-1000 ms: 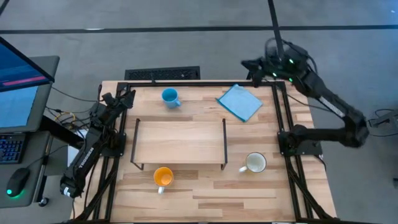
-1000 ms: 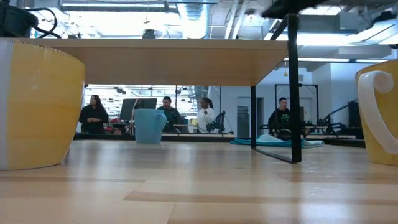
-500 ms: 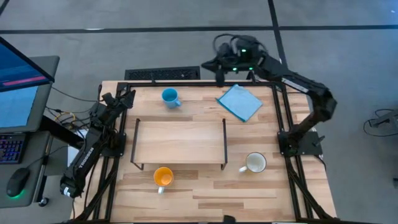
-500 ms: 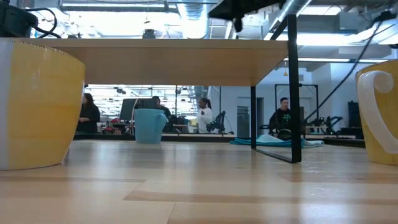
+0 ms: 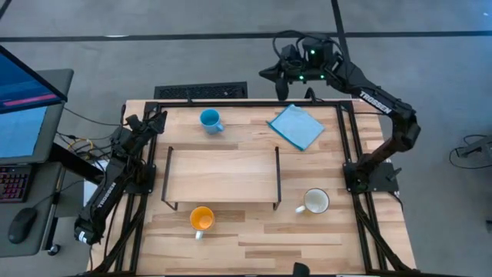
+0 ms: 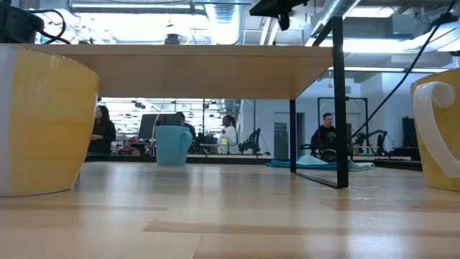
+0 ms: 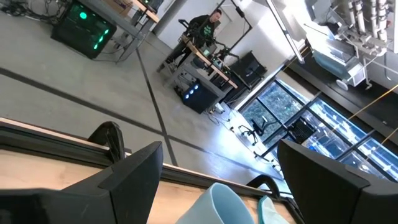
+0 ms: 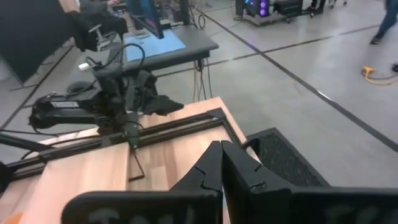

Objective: Stack small to large cups/mugs on shelf
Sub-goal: Put the yellow and white mug on the shelf

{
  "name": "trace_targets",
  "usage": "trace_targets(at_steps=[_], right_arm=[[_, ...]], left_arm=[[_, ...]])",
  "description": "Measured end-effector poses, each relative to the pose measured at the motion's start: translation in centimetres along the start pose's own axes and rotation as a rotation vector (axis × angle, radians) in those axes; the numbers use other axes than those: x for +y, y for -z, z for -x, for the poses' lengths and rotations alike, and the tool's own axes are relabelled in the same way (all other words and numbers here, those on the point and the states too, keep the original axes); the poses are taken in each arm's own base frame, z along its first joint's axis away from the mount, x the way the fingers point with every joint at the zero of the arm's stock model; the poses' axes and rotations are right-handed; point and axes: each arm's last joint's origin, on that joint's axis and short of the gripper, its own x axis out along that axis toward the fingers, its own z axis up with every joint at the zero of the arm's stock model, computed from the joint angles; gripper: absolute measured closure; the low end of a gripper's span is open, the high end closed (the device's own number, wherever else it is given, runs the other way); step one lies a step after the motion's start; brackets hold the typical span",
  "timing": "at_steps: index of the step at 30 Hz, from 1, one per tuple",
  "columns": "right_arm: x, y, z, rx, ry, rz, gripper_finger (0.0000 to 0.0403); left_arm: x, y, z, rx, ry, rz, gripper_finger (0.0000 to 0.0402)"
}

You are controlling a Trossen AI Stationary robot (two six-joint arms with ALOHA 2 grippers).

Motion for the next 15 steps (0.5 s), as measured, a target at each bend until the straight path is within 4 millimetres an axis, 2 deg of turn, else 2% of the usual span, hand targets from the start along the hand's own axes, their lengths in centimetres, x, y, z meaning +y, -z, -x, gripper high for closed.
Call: trace_targets(at_steps=[15], right_arm=[[-0.01,0.5,0.65,0.06,0.008,-0.03,0.0269]], left_arm=[[0.0,0.0,0.0,0.0,0.0,0.0,0.0093]])
